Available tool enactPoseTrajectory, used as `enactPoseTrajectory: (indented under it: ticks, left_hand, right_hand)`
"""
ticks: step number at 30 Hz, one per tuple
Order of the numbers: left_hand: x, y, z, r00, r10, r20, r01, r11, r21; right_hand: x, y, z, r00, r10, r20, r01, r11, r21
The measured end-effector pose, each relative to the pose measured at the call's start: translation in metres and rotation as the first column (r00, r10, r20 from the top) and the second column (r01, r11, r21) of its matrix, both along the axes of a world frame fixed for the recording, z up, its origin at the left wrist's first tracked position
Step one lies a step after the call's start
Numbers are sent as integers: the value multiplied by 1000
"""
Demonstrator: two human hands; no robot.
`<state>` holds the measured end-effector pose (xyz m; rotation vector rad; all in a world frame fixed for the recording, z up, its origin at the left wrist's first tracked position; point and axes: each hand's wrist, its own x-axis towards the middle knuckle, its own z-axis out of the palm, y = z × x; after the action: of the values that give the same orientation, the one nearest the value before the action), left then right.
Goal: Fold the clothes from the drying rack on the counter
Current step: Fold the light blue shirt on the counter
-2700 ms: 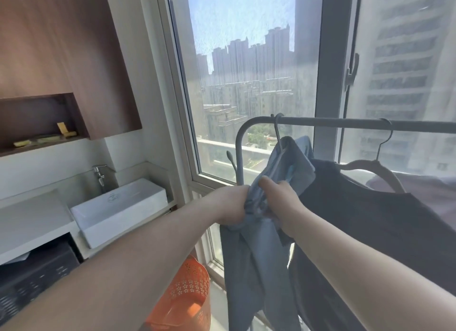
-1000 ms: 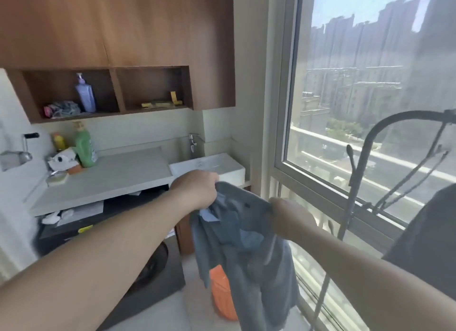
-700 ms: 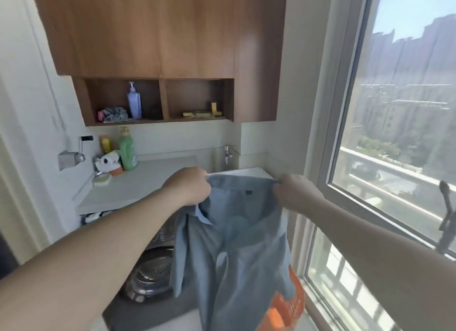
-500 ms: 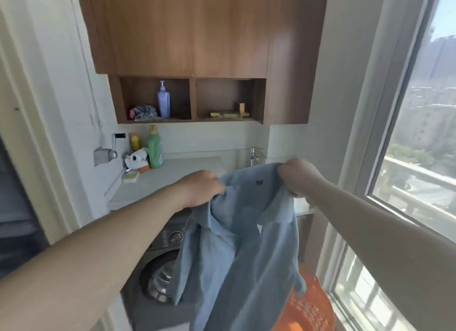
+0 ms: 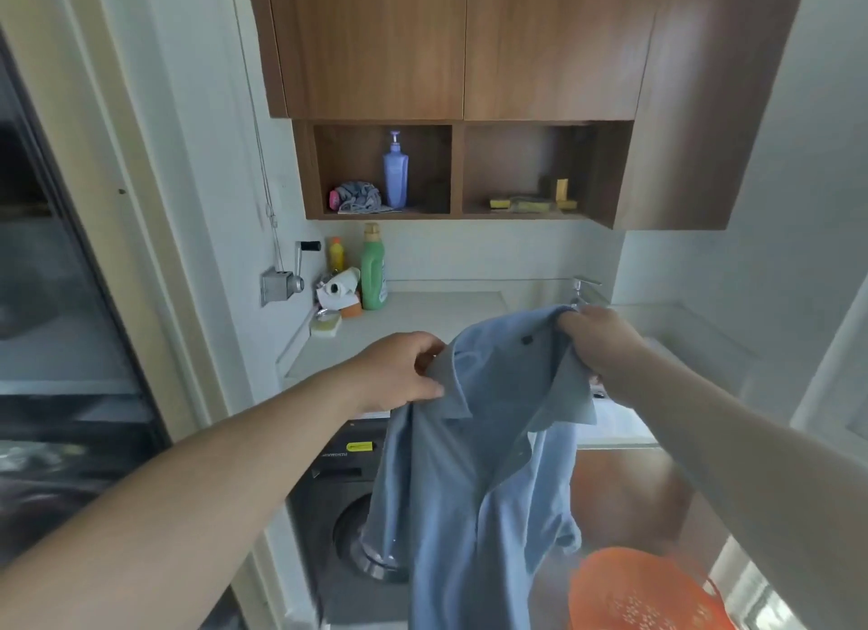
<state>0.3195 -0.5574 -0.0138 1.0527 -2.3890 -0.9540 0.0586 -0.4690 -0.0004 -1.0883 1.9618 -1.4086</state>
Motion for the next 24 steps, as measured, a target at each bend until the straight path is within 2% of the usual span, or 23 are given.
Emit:
enactPoseTrajectory:
  ticks: [3, 6, 9, 13, 16, 18, 21, 24]
  left_hand:
    - [-10, -26, -3, 997, 73, 17, -71, 993, -100]
    - [-21, -57, 3, 987, 138, 86, -107, 949, -297]
    - [-37, -88, 13, 957, 217, 193, -90, 853, -514]
    - [-67, -133, 33, 840, 344, 420, 73, 696, -715]
    - [-99, -173, 46, 826, 441, 352, 50, 563, -825]
    - [-120, -198, 50, 829, 484, 281, -6, 510, -860]
    - [-135, -226, 48, 785, 574, 231, -105, 492, -864]
    - [-142, -257, 38, 729, 639, 246, -127, 478, -869]
  right_hand:
    - [-13, -34, -2, 997, 52, -51, -52, 999, 2]
    - [-32, -74, -4, 990, 121, -70, -120, 993, 24]
    - [-49, -112, -4, 983, 180, -27, -179, 983, 42]
    - [-78, -158, 10, 969, 236, 74, -240, 970, 49]
    - [-108, -196, 25, 949, 278, 147, -278, 960, -20]
    - [-128, -224, 28, 921, 324, 214, -310, 946, -100]
    - [-148, -251, 28, 878, 422, 228, -392, 905, -166]
    - [-168, -280, 20, 845, 508, 169, -490, 861, -138]
